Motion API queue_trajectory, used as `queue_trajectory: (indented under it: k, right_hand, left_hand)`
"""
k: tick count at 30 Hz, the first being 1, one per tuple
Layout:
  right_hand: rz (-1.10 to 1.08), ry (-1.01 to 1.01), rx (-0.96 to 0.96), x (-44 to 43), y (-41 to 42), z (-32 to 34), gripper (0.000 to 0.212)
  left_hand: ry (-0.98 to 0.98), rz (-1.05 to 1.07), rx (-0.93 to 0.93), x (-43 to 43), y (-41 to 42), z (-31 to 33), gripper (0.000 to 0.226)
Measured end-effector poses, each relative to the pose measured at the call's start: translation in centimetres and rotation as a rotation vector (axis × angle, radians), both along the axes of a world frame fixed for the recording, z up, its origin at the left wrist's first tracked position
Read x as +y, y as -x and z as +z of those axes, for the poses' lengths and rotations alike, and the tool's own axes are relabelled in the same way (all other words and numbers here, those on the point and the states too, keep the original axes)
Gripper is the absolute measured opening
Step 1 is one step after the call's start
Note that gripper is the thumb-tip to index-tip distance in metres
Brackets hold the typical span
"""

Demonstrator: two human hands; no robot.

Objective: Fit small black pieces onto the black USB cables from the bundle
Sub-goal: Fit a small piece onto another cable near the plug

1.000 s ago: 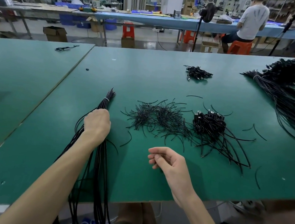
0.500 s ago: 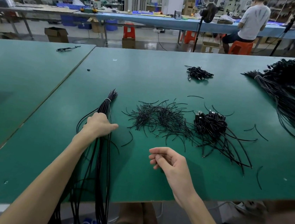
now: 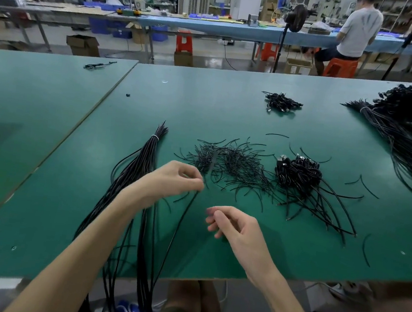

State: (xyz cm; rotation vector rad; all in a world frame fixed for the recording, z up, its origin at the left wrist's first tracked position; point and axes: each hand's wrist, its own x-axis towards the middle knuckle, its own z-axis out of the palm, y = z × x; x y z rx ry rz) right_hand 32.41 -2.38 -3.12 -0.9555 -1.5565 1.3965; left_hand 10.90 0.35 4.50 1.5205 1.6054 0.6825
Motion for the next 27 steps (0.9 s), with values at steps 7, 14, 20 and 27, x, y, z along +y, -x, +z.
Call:
queue_trajectory:
  k: [7, 14, 20, 27]
  right_hand:
    - [0.051, -0.042, -0.040, -0.2, -0.3, 0.3, 0.031]
    - [-0.028, 0.008, 0.114, 0.0, -0.5, 0.0, 0.018]
    - [-0.251, 0.073, 0.276, 0.0, -0.7, 0.2, 0.021]
    - [-0.334, 0.182, 0.392, 0.1, -0.6, 0.5, 0.019]
  left_hand:
    - [-0.061, -0.095, -0.152, 0.0, -4.0, -1.5, 0.016]
    - [0.003, -0.130, -0.294, -0.8, -4.4, -2.4, 0.031]
    - [0.340, -0.639, -0.340, -1.7, -0.9, -2.7, 0.053]
    - [0.163, -0.474, -0.806, -0.8, 2.5, -5.1, 0.044]
